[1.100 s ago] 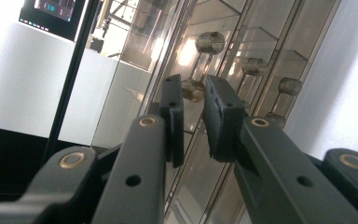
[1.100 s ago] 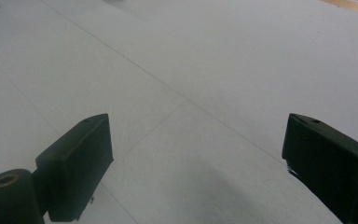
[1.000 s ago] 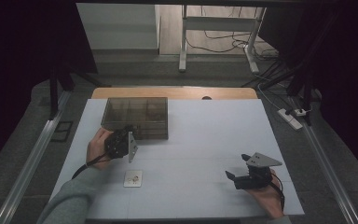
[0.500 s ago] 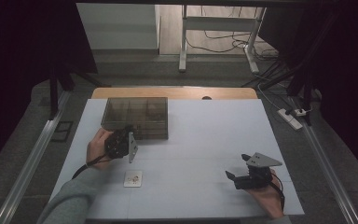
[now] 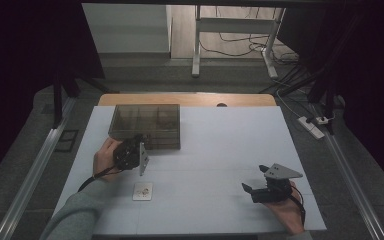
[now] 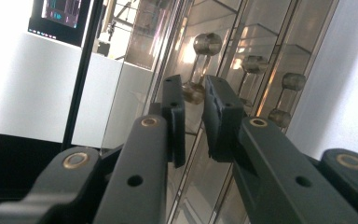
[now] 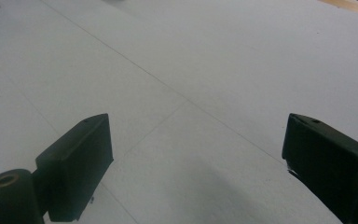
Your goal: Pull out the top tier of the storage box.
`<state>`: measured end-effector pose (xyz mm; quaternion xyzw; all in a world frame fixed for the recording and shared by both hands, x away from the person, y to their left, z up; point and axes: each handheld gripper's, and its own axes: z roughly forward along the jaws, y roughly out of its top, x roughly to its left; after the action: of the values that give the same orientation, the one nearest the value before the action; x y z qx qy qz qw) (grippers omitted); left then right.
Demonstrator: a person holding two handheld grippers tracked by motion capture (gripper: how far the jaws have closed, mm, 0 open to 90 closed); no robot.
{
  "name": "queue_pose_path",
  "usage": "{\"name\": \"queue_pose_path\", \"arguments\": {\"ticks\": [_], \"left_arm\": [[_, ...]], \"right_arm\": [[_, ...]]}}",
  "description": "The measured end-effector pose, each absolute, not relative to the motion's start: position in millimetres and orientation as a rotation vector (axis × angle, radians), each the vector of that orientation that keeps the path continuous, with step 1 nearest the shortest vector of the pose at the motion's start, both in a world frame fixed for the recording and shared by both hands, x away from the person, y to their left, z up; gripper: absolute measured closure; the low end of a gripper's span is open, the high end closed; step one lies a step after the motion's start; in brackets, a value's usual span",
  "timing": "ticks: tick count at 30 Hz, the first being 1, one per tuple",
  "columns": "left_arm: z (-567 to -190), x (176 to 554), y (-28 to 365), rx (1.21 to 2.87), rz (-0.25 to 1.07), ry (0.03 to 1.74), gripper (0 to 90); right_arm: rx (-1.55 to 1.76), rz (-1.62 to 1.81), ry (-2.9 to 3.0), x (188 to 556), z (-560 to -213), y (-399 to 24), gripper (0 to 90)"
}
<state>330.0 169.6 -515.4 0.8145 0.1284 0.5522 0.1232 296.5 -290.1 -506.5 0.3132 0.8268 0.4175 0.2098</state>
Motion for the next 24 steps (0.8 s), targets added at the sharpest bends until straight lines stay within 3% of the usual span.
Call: {"name": "queue_pose_path", "arguments": {"ticks": [24], "left_arm": [[-517.5,327.8,168.1,2.368,1.669,0.343,79.4]], "right_arm": [[0.872,1.160,2.299,296.5,-506.5,-290.3,8.0]]}}
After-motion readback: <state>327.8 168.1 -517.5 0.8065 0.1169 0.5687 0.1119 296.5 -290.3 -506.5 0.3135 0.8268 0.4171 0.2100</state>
